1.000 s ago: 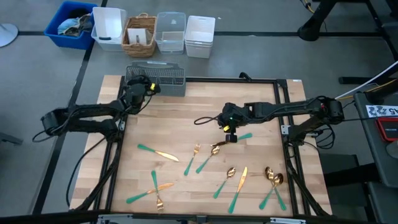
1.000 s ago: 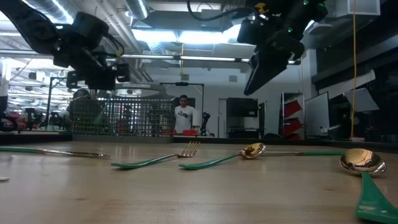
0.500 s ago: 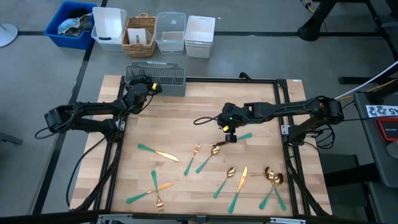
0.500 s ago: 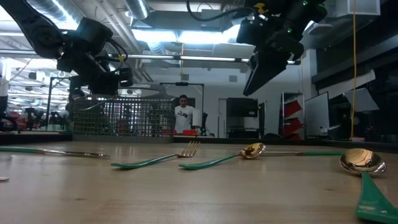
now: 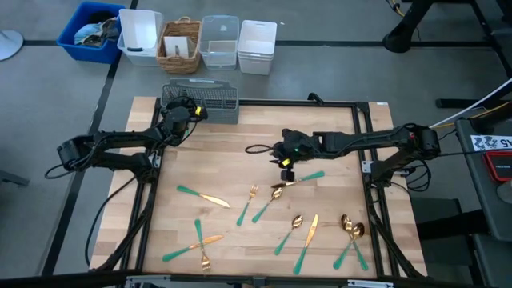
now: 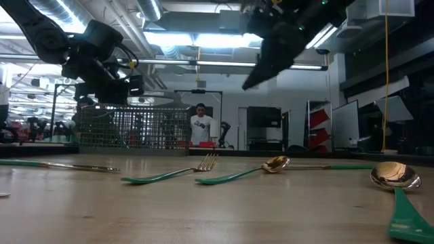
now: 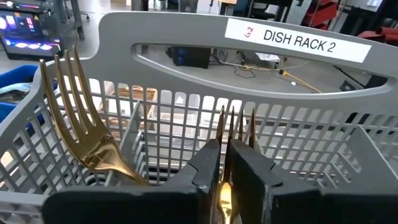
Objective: Sort silverware
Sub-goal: Put the green fork into the gray silverware basket
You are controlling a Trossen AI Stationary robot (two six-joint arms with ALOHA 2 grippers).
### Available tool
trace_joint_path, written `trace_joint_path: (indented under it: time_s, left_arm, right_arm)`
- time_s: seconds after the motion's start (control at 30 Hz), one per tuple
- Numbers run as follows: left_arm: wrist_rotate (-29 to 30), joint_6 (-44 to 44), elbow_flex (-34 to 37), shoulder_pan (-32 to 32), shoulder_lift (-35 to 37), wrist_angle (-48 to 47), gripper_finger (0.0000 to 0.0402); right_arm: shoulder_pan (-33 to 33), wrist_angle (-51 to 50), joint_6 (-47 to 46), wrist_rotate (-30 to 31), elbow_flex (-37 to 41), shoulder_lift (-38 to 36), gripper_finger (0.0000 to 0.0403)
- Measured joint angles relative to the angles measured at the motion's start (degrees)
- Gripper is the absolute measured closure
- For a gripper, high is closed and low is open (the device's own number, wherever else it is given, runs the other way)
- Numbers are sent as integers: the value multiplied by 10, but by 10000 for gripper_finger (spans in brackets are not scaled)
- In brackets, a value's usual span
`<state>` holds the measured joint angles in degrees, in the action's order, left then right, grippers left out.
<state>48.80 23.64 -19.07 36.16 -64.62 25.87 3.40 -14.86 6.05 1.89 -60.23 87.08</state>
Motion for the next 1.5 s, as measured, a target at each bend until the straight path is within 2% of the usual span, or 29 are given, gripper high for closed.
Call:
trace_joint_path:
  time_s: [0.5,0.67,0.93,1.13,1.37,1.5]
  left_arm:
    - [-3,5,0,3,0,0,374]
    - [-3,4,0,3,0,0,375]
    - [-5,6,0,4,0,0,375]
    - [-5,6,0,4,0,0,375]
    - [-5,12,0,4,0,0,375]
    - [-5,21,0,4,0,0,375]
  right_arm:
    - [0,431,-90,0,0,153,288]
    - [6,532,-121,-1,-7,215,288]
    - [47,546,-225,-7,-63,289,288]
    - [69,542,-280,-59,-141,344,288]
    - [72,514,-283,-63,-228,390,288]
    - [75,490,-275,-40,-251,393,288]
